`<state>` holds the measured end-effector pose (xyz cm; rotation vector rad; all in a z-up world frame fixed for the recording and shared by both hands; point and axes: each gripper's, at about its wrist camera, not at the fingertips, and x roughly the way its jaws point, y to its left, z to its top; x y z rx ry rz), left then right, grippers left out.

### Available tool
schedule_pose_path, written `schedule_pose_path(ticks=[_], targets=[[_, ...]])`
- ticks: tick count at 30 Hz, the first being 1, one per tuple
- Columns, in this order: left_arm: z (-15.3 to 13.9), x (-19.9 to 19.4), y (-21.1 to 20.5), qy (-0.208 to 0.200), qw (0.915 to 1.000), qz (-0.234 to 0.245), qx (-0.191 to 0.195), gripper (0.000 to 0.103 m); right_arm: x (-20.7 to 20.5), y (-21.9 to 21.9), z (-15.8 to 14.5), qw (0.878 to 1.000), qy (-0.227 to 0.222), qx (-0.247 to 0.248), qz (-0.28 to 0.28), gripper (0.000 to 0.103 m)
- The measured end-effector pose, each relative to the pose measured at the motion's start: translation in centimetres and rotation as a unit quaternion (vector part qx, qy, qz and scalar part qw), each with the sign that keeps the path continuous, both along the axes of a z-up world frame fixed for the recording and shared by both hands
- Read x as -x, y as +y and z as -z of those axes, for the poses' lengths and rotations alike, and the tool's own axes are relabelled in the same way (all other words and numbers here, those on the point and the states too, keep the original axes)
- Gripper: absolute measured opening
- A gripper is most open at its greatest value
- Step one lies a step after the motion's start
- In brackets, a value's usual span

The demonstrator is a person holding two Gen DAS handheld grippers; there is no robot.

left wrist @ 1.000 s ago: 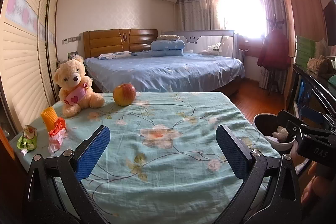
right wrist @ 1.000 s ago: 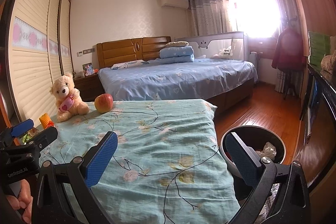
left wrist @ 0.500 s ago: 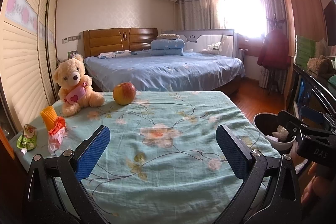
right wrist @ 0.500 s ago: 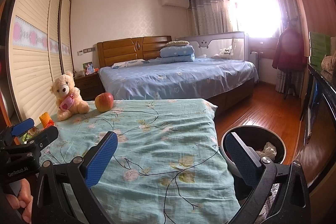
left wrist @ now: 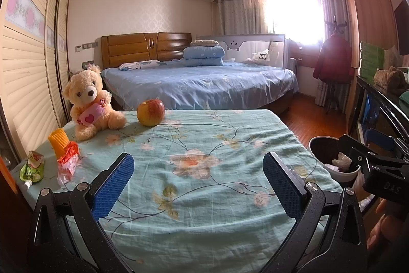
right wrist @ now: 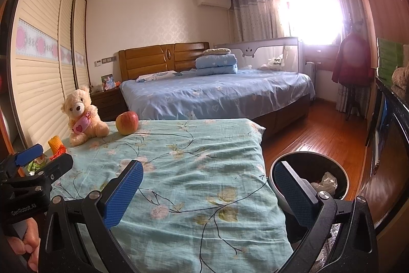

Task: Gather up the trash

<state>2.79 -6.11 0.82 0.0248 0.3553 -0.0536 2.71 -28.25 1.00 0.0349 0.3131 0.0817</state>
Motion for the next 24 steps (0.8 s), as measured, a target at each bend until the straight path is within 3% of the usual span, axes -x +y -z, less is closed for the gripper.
schedule_pose_path(ticks=[24], targets=[[0.76,-0.89,0.29,0.013,0.9999,0.0,0.001,0.103,-0.32,0.4,0.17,1.0,0.005,0.0,-0.005,0.103]])
